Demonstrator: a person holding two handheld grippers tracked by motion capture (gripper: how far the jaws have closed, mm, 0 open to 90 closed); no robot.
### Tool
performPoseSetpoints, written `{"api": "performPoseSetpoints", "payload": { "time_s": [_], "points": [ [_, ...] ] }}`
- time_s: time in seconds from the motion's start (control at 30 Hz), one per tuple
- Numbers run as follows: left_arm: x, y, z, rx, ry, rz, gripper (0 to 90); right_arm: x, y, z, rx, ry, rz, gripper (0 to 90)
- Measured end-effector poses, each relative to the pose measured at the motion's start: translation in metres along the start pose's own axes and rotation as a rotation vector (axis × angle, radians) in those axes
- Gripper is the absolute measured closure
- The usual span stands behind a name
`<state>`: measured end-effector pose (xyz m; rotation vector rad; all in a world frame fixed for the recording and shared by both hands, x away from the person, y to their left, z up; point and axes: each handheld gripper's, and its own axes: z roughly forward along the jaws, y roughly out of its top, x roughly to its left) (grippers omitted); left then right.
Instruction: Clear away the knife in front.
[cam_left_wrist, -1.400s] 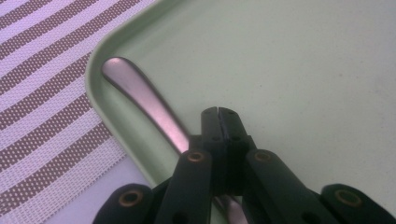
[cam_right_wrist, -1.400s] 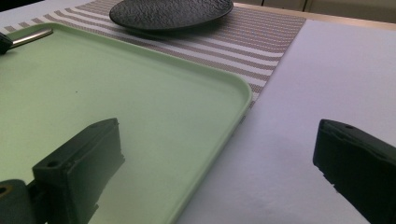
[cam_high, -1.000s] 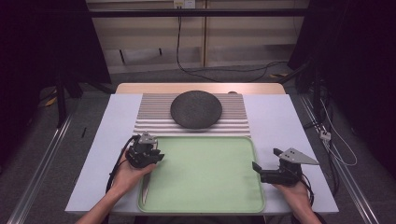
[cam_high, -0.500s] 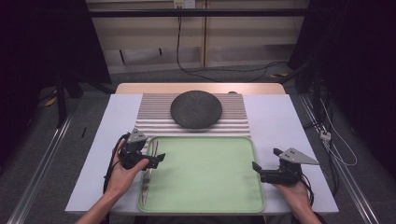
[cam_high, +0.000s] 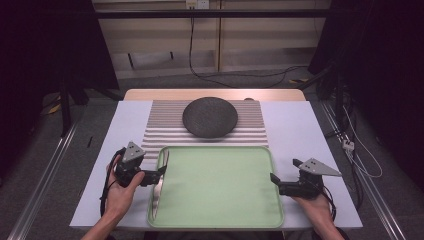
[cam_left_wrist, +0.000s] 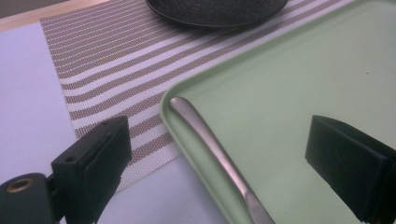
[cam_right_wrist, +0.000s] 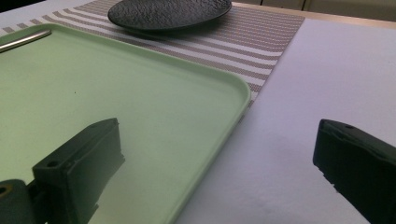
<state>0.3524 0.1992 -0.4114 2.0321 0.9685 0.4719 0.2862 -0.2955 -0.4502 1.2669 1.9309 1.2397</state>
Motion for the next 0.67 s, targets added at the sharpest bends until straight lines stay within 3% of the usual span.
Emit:
{"api": "performPoseSetpoints", "payload": {
  "time_s": [0.23,0.43,0.67],
  "points": [
    [0.001,-0.015,-0.01,-0.005,0.008,-0.029,6.4,0.0,0.0,0.0,0.0,-0.003,0.0,1.6],
    [0.002,-0.033,-0.008,0.014,0.012,-0.047,6.1,0.0,0.0,0.0,-0.001,-0.002,-0.001,1.6],
    [0.007,-0.037,-0.011,-0.006,0.007,-0.098,5.1,0.0,0.0,-0.002,-0.006,-0.003,-0.001,1.6]
  ]
}}
